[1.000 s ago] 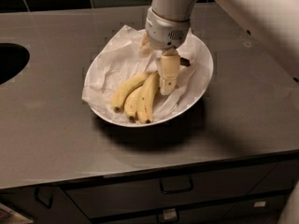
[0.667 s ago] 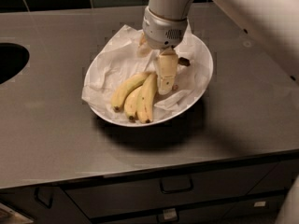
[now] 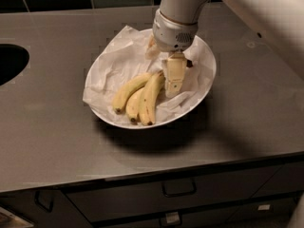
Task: Pick banana from white bowl
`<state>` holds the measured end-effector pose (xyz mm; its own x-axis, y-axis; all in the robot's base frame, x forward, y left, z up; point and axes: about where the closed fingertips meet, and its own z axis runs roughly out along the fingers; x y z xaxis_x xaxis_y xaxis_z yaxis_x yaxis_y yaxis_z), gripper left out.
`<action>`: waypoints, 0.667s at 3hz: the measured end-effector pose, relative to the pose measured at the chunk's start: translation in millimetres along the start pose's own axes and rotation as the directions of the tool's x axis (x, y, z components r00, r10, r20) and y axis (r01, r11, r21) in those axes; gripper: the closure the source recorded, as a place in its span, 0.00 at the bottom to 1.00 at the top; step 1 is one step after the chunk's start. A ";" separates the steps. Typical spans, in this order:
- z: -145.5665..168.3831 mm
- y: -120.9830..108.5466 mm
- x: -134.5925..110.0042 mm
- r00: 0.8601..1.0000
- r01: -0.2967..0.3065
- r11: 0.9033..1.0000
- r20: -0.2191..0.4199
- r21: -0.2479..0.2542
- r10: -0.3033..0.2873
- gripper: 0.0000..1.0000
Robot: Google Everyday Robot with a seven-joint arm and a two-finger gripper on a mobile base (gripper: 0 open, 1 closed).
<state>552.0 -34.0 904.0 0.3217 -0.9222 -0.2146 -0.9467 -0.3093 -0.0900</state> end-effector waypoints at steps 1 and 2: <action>3.3 3.6 16.7 0.999 -0.042 0.999 0.011 0.006 0.042 0.19; 6.1 3.5 24.8 0.998 -0.059 0.998 0.021 0.006 0.059 0.20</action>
Offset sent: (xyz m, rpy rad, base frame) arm -0.0013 -0.0387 -0.0162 0.0136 0.0562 -0.0721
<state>556.8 -56.6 892.5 0.2656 -0.9337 -0.2403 -0.9639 -0.2529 -0.0829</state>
